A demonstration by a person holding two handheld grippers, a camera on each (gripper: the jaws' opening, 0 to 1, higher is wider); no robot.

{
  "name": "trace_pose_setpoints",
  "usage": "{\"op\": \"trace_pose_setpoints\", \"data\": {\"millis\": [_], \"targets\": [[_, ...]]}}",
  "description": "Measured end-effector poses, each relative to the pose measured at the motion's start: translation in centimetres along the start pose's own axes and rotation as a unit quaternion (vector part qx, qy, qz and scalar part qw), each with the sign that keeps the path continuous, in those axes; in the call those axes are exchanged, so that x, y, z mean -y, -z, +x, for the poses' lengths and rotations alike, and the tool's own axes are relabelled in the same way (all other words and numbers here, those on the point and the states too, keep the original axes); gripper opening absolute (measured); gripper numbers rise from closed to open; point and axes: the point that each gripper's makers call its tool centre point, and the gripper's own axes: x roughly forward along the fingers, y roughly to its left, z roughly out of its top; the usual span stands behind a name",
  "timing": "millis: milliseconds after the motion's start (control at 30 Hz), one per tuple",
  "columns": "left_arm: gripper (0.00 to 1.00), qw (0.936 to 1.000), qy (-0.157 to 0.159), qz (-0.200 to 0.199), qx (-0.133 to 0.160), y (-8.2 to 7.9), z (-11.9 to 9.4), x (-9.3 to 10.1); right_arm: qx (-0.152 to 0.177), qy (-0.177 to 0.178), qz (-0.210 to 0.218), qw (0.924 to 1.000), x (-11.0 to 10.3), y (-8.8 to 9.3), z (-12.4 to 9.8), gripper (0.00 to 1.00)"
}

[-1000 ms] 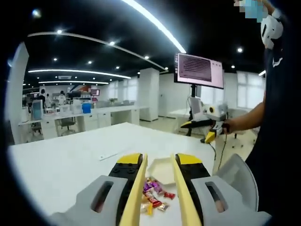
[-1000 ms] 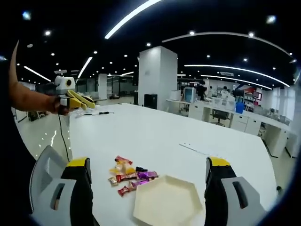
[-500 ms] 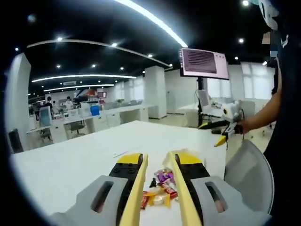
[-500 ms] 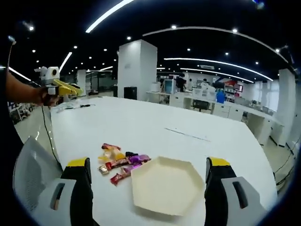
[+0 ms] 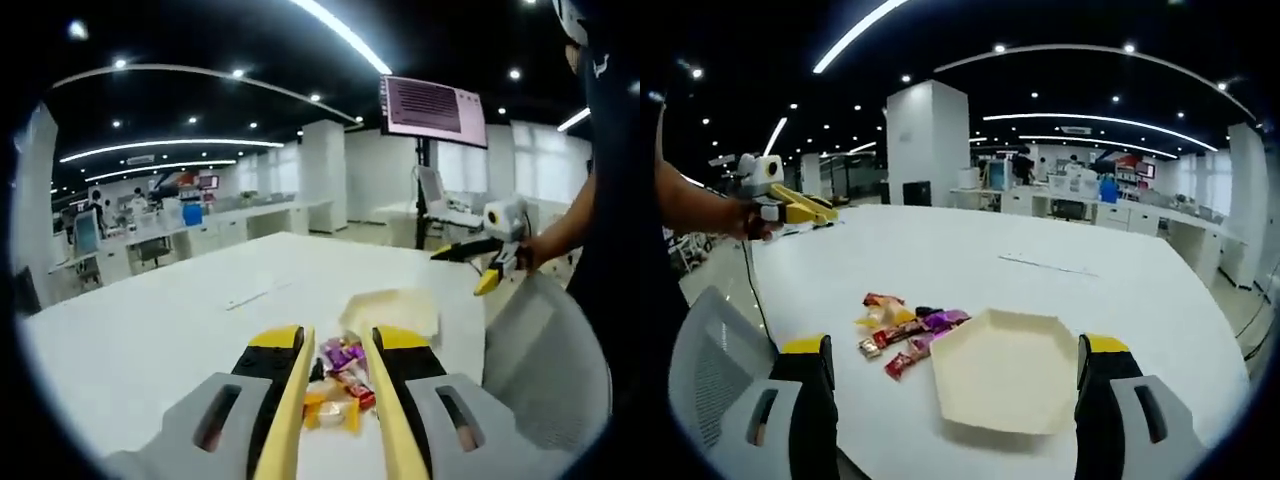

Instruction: Place the target food into the container with the food tongs after gripping and lifting it, then release it inside without dropping or visibly crushing the food.

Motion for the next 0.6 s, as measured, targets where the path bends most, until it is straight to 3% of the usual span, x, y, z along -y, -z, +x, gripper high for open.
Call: {"op": "trace_pose_setpoints", "data": {"millis": [167, 267, 300, 400, 600], "targets": [[0.24, 0.9995, 0.001, 0.019, -0.023, 1.0, 0.7, 0.3, 0.014, 0.007, 0.003, 0.9999, 0.0, -0.8, -0.6, 1.0], [0.24, 0.997, 0.024, 0.051, -0.052, 2.1, 1.4, 0.5, 0.014, 0.006, 0.013, 0.9998, -0.8, -1.2, -1.0, 1.0], [0.24, 0.9951, 0.036, 0.061, -0.069, 2.8, 1.9, 0.5, 0.029, 0.01, 0.009, 0.9995, -0.9, -1.5, -1.2, 1.0], [0.23, 0.9929, 0.052, 0.072, -0.079, 3.5, 3.0, 0.0, 0.018, 0.015, -0.014, 0.9996, -1.2, -0.6, -1.1, 1.0], [0.24, 0.9869, 0.08, 0.079, -0.115, 4.6, 5.1, 0.1, 0.017, 0.015, -0.013, 0.9997, -0.9, -0.4, -0.9, 1.0]]}}
